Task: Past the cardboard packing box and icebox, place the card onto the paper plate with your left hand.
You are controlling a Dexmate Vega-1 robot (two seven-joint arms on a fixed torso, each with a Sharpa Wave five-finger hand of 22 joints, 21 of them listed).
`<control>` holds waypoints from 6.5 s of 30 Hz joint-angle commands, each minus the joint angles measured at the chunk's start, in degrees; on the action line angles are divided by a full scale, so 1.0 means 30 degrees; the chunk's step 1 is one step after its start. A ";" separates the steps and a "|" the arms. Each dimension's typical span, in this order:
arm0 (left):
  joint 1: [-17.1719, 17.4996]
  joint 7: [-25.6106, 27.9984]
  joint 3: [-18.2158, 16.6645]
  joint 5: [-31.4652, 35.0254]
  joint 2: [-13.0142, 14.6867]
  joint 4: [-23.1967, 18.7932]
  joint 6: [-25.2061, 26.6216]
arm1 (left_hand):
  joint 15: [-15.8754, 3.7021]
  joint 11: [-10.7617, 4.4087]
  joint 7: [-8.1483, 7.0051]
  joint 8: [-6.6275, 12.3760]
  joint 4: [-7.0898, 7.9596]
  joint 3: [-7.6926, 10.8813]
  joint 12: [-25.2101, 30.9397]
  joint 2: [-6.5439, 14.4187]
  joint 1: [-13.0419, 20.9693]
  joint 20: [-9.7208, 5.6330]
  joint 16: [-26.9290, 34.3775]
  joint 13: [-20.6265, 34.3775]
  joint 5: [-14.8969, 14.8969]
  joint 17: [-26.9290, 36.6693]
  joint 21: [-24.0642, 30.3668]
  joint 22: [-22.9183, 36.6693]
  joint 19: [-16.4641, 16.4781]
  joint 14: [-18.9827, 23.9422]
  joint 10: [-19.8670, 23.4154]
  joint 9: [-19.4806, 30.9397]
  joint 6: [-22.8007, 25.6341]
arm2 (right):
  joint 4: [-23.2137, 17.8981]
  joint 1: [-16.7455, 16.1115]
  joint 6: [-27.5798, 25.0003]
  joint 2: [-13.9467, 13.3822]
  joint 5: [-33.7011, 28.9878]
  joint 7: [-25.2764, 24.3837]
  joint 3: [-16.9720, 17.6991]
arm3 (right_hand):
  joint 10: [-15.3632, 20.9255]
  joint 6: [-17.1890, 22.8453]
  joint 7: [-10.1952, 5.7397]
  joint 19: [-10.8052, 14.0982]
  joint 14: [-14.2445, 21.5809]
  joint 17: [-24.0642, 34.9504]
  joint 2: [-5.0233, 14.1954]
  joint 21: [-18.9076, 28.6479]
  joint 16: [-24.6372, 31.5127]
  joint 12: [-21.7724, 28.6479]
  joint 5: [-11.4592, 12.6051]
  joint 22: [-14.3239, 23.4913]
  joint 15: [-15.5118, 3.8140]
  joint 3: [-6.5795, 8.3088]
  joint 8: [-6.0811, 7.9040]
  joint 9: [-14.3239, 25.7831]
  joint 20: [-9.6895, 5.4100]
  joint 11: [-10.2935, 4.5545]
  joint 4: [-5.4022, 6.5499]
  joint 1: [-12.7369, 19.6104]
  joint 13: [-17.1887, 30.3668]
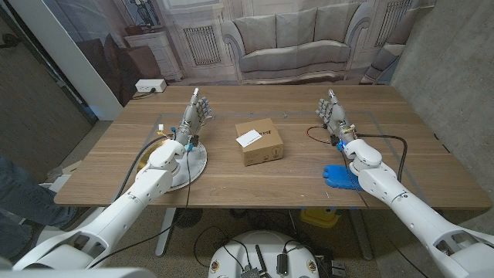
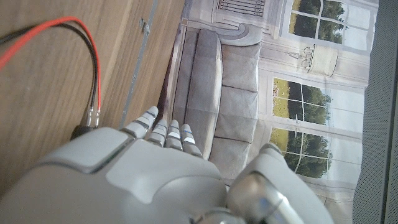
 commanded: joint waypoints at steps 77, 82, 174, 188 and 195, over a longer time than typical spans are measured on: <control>0.0721 0.1830 0.0873 0.4624 0.1331 -0.1222 -0.1572 | -0.0413 -0.0649 -0.0332 0.0873 -0.1400 0.0792 0.0829 0.1510 0.3492 -0.0945 0.0552 0.0055 0.0190 -0.0025 0.0281 0.0022 0.0231 0.3022 0.3071 0.0116 0.3162 | -0.0408 -0.0124 -0.0311 0.0011 -0.0072 -0.1226 0.0306 | 0.0951 0.0765 0.0085 0.0780 0.0785 0.0107 0.0365 0.0312 0.0270 0.0464 0.0006 0.0049 0.0225 0.0036 0.0355 0.0034 0.0053 0.0166 -0.0161 0.0377 0.0076; 0.0736 0.1819 0.0923 0.5096 0.1497 -0.1198 -0.2018 | -0.0486 -0.0741 -0.0365 0.0936 -0.1499 0.0825 0.0854 0.1541 0.3687 -0.0946 0.0553 0.0058 0.0178 -0.0024 0.0279 0.0021 0.0238 0.3192 0.3275 0.0120 0.3460 | -0.0950 -0.0385 -0.0553 -0.0158 -0.0097 -0.1572 0.0381 | 0.1003 0.0790 0.0068 0.0795 0.0806 0.0108 0.0386 0.0311 0.0268 0.0480 -0.0002 0.0050 0.0217 0.0034 0.0357 0.0035 0.0079 0.0157 -0.0166 0.0387 0.0078; 0.5710 1.1641 -0.0777 1.5831 0.3017 -0.6200 0.0157 | -0.2344 -0.2765 -0.2265 0.1449 -0.4619 0.1508 0.1049 0.0864 0.9213 -0.0979 0.0551 0.0112 0.0785 -0.0053 0.0409 0.0004 0.2337 0.7490 0.8082 0.0159 0.8529 | -0.3966 -0.1134 -0.2354 -0.1130 -0.0664 -0.3611 0.0729 | 0.1230 0.0935 -0.0028 0.0984 0.1029 0.0114 0.0596 0.0282 0.0192 0.0462 -0.0175 0.0070 0.0170 -0.0074 0.0291 0.0052 0.0137 0.0105 -0.0326 0.0576 0.0096; 0.5957 1.2941 -0.0519 1.8137 0.3457 -0.6940 0.1526 | -0.2767 -0.3354 -0.3023 0.1469 -0.5197 0.1552 0.0930 0.0381 1.0538 -0.1166 0.0463 0.0117 0.0914 -0.0067 0.0371 0.0004 0.2525 0.7926 0.8705 0.0161 0.9349 | -0.3533 -0.1097 -0.1839 -0.0904 -0.0753 -0.3683 0.0814 | 0.1233 0.0963 -0.0038 0.1026 0.1081 0.0115 0.0613 0.0290 0.0202 0.0453 -0.0192 0.0071 0.0151 -0.0091 0.0296 0.0053 0.0148 0.0105 -0.0341 0.0590 0.0097; 0.5836 1.3673 -0.0332 1.8376 0.3371 -0.6439 0.0749 | -0.2909 -0.3586 -0.3277 0.1530 -0.5205 0.1516 0.0922 0.0255 1.0882 -0.1358 0.0542 0.0125 0.0944 -0.0047 0.0411 0.0011 0.2746 0.8390 0.9153 0.0165 0.9861 | -0.3571 -0.1141 -0.1831 -0.0947 -0.0779 -0.3779 0.0880 | 0.1235 0.0982 -0.0026 0.1044 0.1107 0.0115 0.0623 0.0292 0.0207 0.0449 -0.0200 0.0072 0.0153 -0.0098 0.0300 0.0054 0.0144 0.0104 -0.0348 0.0597 0.0098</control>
